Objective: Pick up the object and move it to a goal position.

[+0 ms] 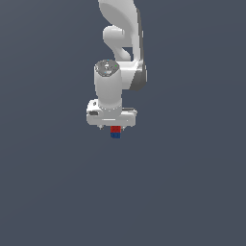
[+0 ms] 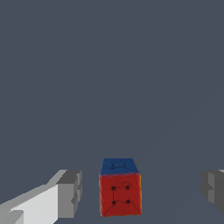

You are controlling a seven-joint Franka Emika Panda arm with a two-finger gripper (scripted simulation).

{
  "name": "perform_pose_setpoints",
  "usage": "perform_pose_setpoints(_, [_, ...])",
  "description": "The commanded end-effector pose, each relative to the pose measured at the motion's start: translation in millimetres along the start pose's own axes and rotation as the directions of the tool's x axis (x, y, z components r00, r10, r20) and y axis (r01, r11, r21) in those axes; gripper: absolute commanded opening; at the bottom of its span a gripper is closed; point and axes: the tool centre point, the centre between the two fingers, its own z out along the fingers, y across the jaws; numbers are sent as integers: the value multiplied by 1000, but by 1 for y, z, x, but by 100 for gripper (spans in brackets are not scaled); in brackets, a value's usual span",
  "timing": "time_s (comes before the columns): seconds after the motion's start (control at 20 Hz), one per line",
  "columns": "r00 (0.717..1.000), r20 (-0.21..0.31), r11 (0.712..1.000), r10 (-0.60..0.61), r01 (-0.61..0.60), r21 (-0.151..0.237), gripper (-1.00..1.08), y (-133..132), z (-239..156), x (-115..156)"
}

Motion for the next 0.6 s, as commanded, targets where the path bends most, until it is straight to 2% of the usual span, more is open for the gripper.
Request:
perform_pose_setpoints(0.0, [1000,8,1000,-5,5,4,100,-2,16,-16])
perform_pose_setpoints(0.3, [1000,22,1000,-14,14,11,100,-6,44,-46])
perform_pose_setpoints(0.55, [999,29,1000,-18,18,13,100,-8,55,-61])
